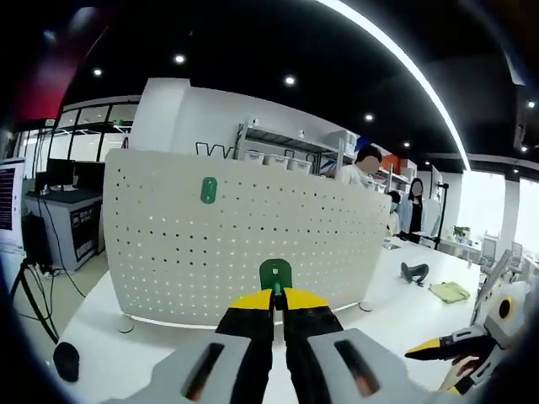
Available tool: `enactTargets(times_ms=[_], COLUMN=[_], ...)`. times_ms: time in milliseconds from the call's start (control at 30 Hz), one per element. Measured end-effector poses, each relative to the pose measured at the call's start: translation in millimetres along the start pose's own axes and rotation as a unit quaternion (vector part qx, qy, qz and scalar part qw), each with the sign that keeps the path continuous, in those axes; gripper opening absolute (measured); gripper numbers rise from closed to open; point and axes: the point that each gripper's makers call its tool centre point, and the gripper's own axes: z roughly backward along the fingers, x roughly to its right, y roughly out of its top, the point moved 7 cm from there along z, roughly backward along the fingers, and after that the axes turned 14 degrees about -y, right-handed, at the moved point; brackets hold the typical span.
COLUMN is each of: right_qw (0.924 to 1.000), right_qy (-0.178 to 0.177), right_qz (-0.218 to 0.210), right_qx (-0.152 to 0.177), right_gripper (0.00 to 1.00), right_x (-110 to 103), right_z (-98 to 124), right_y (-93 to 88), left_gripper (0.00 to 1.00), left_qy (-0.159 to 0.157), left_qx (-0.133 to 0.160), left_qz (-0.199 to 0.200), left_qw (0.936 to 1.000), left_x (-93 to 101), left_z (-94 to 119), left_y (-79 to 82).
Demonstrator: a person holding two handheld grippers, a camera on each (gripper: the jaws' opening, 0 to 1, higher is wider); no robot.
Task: Insert the hook assembly into the mounting plate slot until the hook locks in place.
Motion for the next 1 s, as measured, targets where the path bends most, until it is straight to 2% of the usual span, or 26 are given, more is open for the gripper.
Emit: enactTargets(times_ms=[167,500,600,1000], right_qw=[1.0,1.0,1.0,0.9999], right_qy=[0.0,-0.004,-0.002,0.008], right_qz=[0.0,0.0,0.0,0.007], right_qx=[-0.003,-0.006,-0.002,-0.011], right_gripper=[0.6,0.59,0.59,0.57], right_x=[0,2,1,-2], right_z=[1,2,2,3], right_y=[-1.5,-2.7,-1.4,-3.6], left_gripper=[0.02,0.02,0.02,0.02], left_qy=[0.003,0.014,0.019,0.023], left_qx=[-0.002,-0.014,-0.009,-0.003], left_qz=[-0.009,-0.027,-0.019,-0.028], left_qw=[0.9999,0.9994,0.9996,0.9993], left_x=[-3.5,-9.2,-13.0,-19.8], left_z=[-8,-14,-15,-27], left_y=[7.1,7.5,10.7,22.7])
